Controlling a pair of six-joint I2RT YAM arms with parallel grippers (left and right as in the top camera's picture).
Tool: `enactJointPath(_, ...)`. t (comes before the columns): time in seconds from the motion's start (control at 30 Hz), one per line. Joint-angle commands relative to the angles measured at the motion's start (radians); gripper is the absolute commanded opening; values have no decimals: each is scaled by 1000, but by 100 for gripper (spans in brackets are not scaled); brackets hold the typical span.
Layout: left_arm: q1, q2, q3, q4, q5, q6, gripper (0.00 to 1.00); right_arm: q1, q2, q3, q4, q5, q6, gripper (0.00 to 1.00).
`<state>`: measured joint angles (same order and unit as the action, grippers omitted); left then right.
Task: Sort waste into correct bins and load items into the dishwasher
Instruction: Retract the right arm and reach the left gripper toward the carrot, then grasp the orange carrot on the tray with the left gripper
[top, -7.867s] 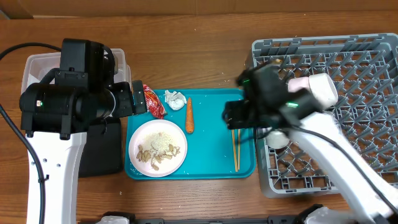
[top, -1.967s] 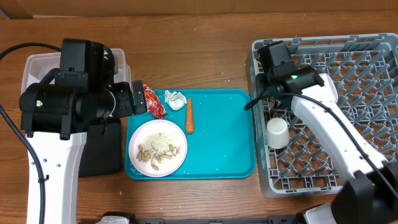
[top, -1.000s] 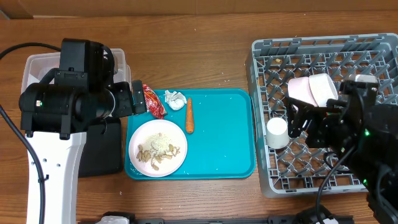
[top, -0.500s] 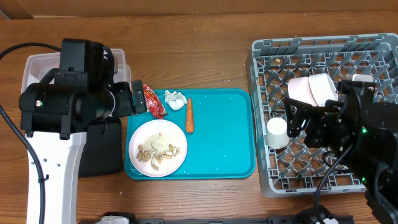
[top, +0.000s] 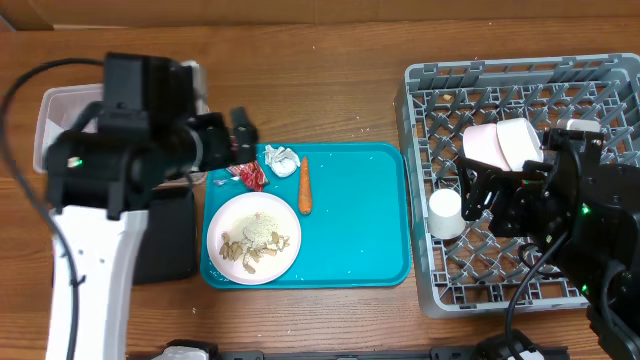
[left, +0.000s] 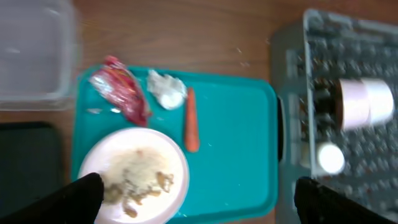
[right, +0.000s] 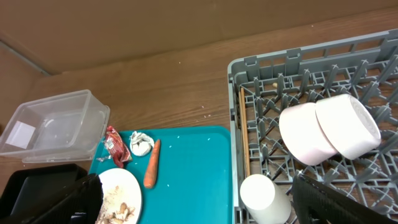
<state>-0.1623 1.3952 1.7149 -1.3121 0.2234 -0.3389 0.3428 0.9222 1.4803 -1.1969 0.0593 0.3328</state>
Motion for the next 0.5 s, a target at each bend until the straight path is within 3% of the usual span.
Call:
enactJointPath(0.0, -97, 87, -77, 8, 22, -24, 100, 4, -2, 13, 5, 2, 1, 100)
enactJointPath(0.17, -216, 247, -165, 72, -64, -91, 95, 4, -2, 13, 5, 2, 1, 100)
enactJointPath(0.3, -266, 403, -211, 146, -122, -159, 78, 4, -2, 13, 5, 2, 1, 100)
enactJointPath(0.47, -271, 600, -214, 219, -115, -158, 66, 4, -2, 13, 5, 2, 1, 100)
